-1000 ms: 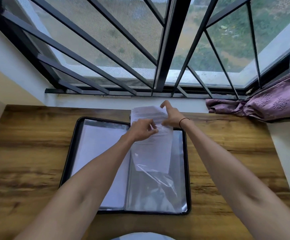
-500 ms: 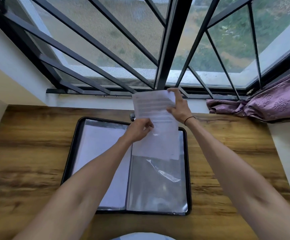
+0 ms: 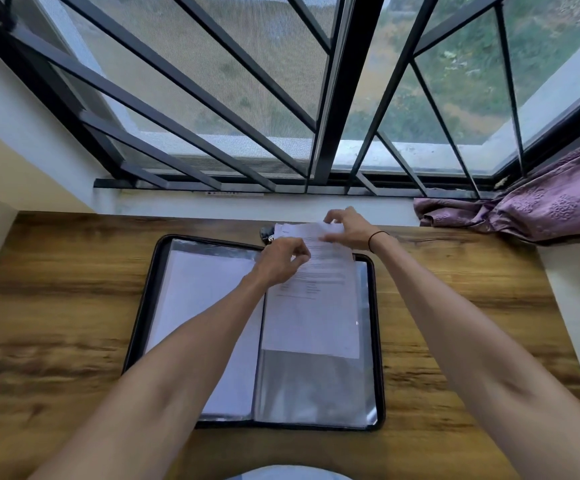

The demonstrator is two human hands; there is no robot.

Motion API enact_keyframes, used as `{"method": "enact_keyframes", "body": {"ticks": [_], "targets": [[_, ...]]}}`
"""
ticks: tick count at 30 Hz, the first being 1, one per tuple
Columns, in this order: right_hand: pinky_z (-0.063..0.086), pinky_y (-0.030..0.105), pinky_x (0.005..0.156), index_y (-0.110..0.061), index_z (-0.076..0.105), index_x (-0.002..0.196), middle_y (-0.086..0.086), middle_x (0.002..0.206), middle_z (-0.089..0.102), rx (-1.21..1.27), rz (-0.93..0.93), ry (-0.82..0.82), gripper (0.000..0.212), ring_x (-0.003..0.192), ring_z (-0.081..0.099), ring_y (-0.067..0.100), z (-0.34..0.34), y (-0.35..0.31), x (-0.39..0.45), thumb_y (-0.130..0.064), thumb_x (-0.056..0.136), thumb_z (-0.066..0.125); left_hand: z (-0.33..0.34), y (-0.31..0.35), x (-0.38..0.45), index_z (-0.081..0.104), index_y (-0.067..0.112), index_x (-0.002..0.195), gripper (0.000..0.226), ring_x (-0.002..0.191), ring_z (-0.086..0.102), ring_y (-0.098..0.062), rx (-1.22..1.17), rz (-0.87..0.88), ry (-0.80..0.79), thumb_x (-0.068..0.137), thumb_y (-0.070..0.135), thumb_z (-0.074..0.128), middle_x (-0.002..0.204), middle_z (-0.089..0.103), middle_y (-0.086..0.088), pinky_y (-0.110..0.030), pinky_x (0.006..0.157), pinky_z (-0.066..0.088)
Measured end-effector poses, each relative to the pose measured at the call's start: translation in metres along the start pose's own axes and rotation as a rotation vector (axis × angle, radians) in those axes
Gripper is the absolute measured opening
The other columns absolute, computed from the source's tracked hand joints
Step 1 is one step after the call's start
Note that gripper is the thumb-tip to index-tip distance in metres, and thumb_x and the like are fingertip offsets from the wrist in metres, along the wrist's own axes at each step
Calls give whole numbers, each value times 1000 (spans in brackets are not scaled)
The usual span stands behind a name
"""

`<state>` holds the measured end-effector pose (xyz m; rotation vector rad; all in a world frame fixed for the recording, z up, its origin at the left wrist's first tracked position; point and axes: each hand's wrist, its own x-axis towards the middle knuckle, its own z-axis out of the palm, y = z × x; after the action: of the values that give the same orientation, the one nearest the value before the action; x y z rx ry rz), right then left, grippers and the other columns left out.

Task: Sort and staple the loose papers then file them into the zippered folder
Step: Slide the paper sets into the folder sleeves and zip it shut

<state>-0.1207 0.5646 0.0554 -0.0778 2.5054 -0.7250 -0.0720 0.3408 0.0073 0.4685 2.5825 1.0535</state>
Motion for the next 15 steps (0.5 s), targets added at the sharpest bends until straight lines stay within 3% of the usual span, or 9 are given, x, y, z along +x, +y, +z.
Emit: {"method": "enact_keyframes", "body": {"ticks": [3, 4, 7, 12, 15], "targets": [[45, 32, 88, -24, 70, 88, 5, 113, 55, -6, -16, 197, 4, 103, 57, 22, 4, -5, 9, -25, 90, 72, 2, -2, 0, 72, 24, 97, 6, 94, 63, -4, -2, -9, -12, 97, 27, 67, 97, 70, 13, -34, 84, 55], [49, 34, 86, -27, 69, 88, 3, 111, 60, -42, 5, 185, 12, 101, 61, 22, 6, -7, 12, -15, 89, 66, 3, -2, 0, 72, 24, 97, 5, 94, 64, -3, -3, -14, -15, 97, 27, 67, 96, 69, 14, -35, 85, 56], [58, 40, 85, -33, 70, 95, 4, 108, 67, -181, 2, 37, 36, 95, 66, 25, 8, -16, 11, -2, 86, 53, 5, -3, 1, 73, 24, 96, 5, 93, 65, -2, -9, -21, -11, 96, 25, 68, 94, 68, 17, -37, 86, 58], [63, 44, 76, -33, 70, 75, 2, 93, 70, -266, 46, -101, 36, 87, 69, 26, 21, -11, 22, 0, 85, 59, 6, -1, 1, 72, 22, 96, 5, 94, 65, -6, 5, -24, 13, 95, 23, 67, 94, 68, 15, -39, 86, 57], [55, 33, 63, -26, 77, 76, 3, 80, 73, -187, 63, -305, 20, 74, 67, 20, 24, -11, 15, -14, 86, 65, 7, -3, 3, 72, 23, 94, 6, 93, 65, -10, 26, -31, 18, 94, 27, 68, 95, 70, 11, -42, 84, 57]]}}
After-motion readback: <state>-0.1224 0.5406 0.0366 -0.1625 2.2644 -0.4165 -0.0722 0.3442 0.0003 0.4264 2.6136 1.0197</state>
